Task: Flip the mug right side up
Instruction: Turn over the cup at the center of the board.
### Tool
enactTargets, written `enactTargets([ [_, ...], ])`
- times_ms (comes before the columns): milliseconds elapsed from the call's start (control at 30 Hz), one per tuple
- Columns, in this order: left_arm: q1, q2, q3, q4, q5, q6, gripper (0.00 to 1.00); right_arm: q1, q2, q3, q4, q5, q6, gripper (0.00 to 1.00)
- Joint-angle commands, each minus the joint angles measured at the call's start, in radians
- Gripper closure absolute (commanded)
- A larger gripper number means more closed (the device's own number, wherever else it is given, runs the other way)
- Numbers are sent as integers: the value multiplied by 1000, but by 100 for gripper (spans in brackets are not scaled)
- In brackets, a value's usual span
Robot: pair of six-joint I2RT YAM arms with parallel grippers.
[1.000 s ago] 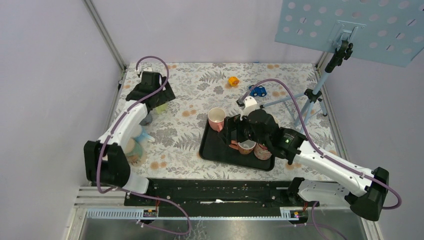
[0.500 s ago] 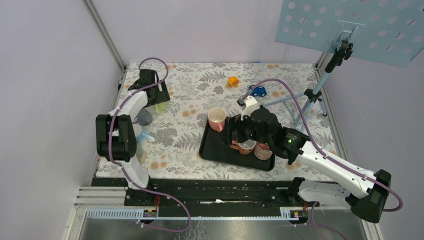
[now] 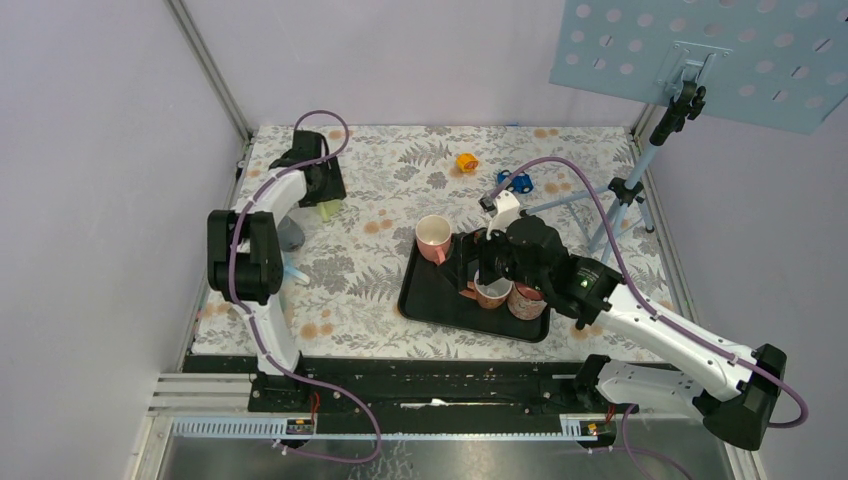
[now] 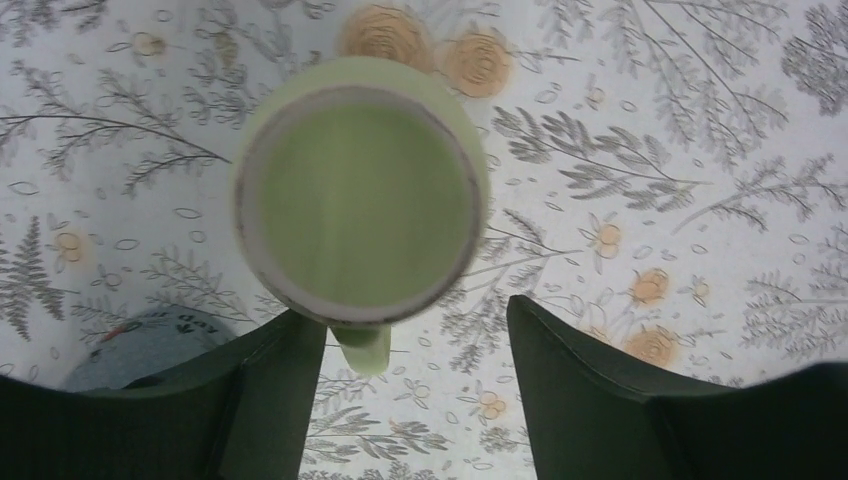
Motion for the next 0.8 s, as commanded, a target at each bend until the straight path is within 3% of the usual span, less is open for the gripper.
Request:
enactTargets([
  [0,-57,26,82,-27,-26,-30,35,-14,-6,2,29,-14,-8,0],
  [167,-63,48,116,-73,-120,-74,45,-16,-7,-6,37,-22,-4,0],
  [367,-62,45,110,-66,-195,-157,51,-17,-1,-12,44,-32,4,0],
  [767,-54,98,161,-73,-157,-238,60,-17,3,-15,46,-58,18,0],
])
